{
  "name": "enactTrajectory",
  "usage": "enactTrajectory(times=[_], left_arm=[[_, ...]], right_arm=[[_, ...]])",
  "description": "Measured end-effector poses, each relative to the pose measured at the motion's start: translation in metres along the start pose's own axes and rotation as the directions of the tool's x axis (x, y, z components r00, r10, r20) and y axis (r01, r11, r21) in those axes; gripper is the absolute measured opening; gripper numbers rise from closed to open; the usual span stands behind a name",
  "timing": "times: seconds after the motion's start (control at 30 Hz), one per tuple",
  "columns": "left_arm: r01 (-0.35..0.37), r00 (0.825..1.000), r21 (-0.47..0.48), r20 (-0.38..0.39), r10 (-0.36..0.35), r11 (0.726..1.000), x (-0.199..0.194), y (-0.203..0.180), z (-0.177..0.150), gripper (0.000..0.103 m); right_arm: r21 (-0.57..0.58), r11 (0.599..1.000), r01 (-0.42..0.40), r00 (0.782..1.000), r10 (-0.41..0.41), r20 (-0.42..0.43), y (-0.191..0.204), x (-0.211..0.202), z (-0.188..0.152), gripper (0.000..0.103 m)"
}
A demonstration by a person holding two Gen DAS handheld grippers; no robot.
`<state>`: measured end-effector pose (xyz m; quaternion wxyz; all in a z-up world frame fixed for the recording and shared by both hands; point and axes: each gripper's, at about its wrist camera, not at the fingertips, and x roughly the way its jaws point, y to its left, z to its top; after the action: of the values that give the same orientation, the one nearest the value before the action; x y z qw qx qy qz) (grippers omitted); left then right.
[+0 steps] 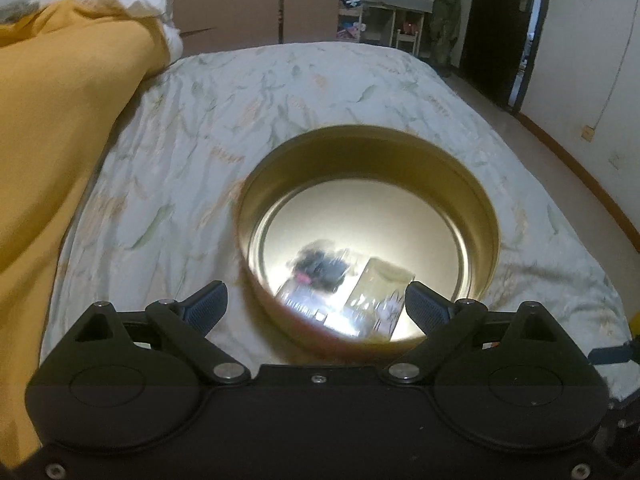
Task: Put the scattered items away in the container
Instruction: 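Withdraw the open left gripper from the tin back toward the pile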
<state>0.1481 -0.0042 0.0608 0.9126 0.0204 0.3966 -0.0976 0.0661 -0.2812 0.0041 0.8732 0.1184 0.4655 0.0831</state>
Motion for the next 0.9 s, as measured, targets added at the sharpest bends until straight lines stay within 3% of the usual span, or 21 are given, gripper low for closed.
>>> enactTrajectory(times=[0.9], left_arm=[[-0.019, 0.996, -0.031, -0.083, 0.016, 0.999, -0.027, 0.029, -0.088, 0.095]], right_arm=[[-0.111, 0.994, 0.009, 1.000, -0.009, 0.005, 0.025, 0.001, -0.004, 0.103]])
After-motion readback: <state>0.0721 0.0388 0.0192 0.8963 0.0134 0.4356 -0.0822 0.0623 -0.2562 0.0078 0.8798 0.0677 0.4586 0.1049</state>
